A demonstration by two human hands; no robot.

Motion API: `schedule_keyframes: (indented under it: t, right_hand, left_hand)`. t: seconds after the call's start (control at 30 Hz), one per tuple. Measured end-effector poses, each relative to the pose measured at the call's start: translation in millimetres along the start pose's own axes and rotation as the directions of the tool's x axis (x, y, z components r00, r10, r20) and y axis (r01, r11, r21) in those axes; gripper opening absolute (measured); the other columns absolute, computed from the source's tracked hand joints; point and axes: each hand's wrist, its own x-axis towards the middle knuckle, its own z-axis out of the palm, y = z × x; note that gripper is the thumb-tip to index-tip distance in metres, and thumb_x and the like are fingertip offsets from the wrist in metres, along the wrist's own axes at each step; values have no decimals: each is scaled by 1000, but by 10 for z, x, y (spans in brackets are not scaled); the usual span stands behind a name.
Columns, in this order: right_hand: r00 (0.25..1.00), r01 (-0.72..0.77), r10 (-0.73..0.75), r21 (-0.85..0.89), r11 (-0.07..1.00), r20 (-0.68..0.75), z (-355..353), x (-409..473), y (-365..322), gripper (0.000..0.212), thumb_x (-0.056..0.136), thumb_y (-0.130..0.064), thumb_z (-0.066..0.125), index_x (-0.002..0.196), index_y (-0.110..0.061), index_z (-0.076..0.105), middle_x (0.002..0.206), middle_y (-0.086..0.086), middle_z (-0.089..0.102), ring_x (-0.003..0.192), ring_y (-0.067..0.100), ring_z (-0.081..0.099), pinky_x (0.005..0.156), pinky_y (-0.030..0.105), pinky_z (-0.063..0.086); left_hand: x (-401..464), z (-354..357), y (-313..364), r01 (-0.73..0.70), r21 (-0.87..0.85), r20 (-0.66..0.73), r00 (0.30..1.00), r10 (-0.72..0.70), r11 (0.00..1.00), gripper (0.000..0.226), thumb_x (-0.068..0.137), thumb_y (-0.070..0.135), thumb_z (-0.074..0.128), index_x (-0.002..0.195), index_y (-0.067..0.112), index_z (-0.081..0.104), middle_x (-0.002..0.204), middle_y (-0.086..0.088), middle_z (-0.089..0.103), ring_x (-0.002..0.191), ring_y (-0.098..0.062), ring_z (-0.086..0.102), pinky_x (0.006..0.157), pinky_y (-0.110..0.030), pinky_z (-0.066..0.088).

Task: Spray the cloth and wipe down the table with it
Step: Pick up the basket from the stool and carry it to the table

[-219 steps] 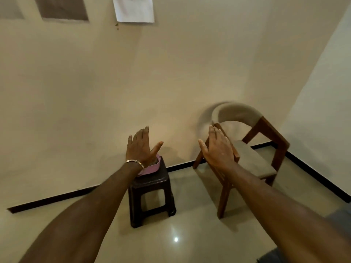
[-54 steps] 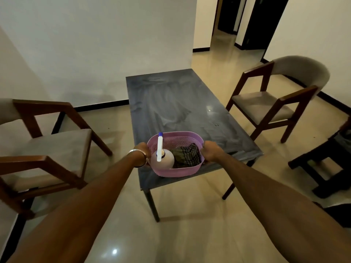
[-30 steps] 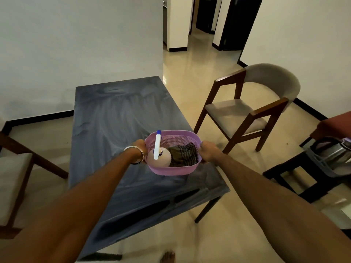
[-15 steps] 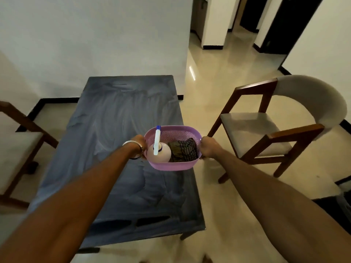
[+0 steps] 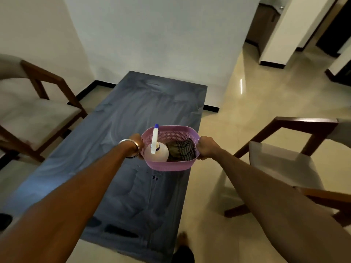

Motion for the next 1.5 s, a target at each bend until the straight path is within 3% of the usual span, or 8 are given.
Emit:
schedule_keyframes:
  t: [0.17,0.4,0.57,0.77,1.13,1.3,1.4,1.5]
  right_hand:
    - [985,140,-129,-102,985,110,-205,552,-155,17,93,-17,65,77,-12,62,86,12,68,83,27,70,77,36,61]
    - [948,273,-232,-183,944,219,-358,1325,-532,32,88,-19,69,63,-20,50,79,5,61,72,18,59,54,20,41]
    - [938,290,-245,-166,943,246,-360,1769,-798,18,87,-9,63,70,-3,65,76,13,70,67,24,69,57,31,59]
    - [900,369,-304,-177,912,313,-294,2198,-1077,24,82,-1,59,59,-7,60,53,3,62,57,22,62,61,35,56]
    - [722,625,-496,-148,766,483,-310,3305,-1488,13,85,1,58,77,2,68,85,22,74,77,35,72,73,46,61]
    - [677,671,-514,-154,725,527,-333,3624,-1611,29,93,-7,55,65,-11,57,75,12,68,60,22,65,59,31,57]
    - [659,685,-517,-154,712,546,-266,3805,-1700,28,94,-9,56,66,-12,57,84,17,71,71,28,69,70,39,61]
    - [650,687,-508,-152,710,566,-181,3941,-1797,20,94,-9,57,75,-7,61,87,18,71,74,28,70,66,37,61]
  left_hand:
    - [-70,-108,143,51,-106,-83,995,-60,993,20,89,-5,53,106,-7,62,101,-25,67,92,-48,65,75,-58,56]
    - [-48,-273,210,83,-245,-235,962,-142,966,19,93,-5,47,105,-5,62,85,-17,60,85,-39,65,80,-54,56]
    - [-30,-398,164,113,-340,-297,929,-221,933,22,92,-3,49,109,-7,62,105,-28,65,100,-45,64,82,-57,55]
    - [25,-499,135,134,-462,-330,892,-310,877,17,94,4,53,108,0,62,106,-23,65,98,-42,64,83,-56,55]
    - [455,-483,405,222,-616,-424,715,-556,755,11,87,-3,62,96,0,60,90,-19,61,95,-41,66,81,-53,57]
    - [656,-458,517,252,-651,-435,650,-623,716,22,79,-12,63,100,-5,60,83,-18,60,95,-42,65,80,-55,56]
    - [769,-484,495,250,-673,-441,620,-649,696,21,78,-12,65,96,-3,60,99,-24,64,96,-43,64,82,-56,55]
    - [880,-510,439,265,-674,-441,604,-664,689,24,82,-6,65,105,-4,61,104,-24,64,98,-42,64,84,-55,55]
